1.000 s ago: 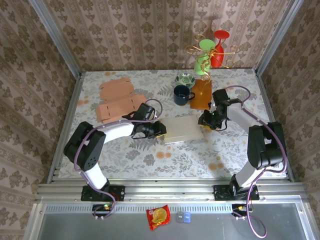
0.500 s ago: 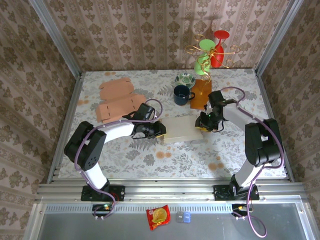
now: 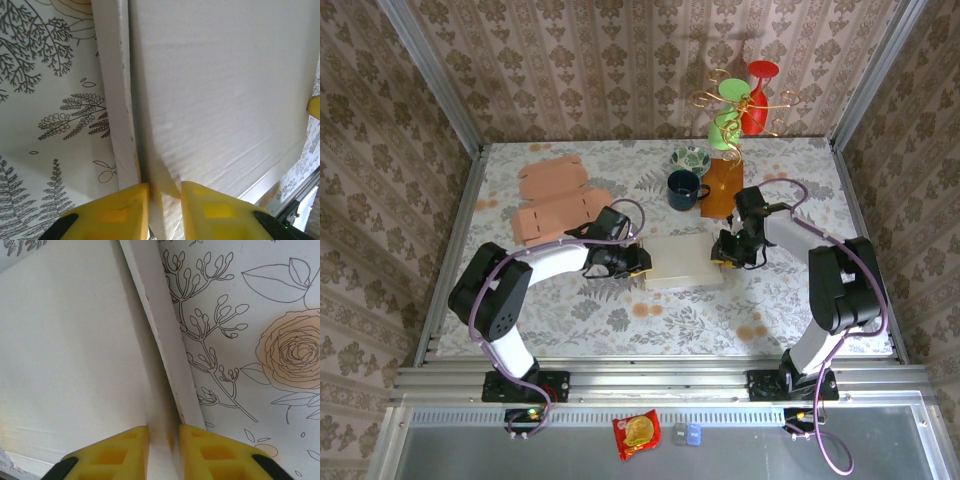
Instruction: Fold the paper box
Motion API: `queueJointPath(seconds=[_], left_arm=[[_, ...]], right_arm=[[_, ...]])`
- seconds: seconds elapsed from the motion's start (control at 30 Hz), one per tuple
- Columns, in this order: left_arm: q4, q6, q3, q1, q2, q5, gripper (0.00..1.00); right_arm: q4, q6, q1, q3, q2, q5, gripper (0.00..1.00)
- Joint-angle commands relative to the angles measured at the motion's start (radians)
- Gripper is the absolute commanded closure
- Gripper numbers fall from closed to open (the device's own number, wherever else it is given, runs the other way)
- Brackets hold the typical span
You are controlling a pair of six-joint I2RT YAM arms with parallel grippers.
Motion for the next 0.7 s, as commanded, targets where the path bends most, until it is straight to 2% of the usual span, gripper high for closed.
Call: queueJointPath(seconds=[0.0,0.3,0.5,0.67], left_arm=[[-0.089,0.046,0.04,-0.005,-0.021,-0.038,0.7],[-0.113,0.059,0.068,-0.012,0.0,-0.03,0.65],[-0.141,0.07,0.083,-0.014,-0.014,-0.045,0.64],[-0.192,0.092,0.092,-0.008,-0.048,-0.069,0.6]], right_arm=[[-0.049,-0.032,0.006,0.002,-0.046,0.042,0.68],[-0.041,-0.061,0.026,0.014,-0.01,0.022,0.54],[-0.042,-0.06,0.039,0.003,0.025,0.049,0.57],[-0.024,-0.055,0.039,-0.023,0.025,0.056,0.6]])
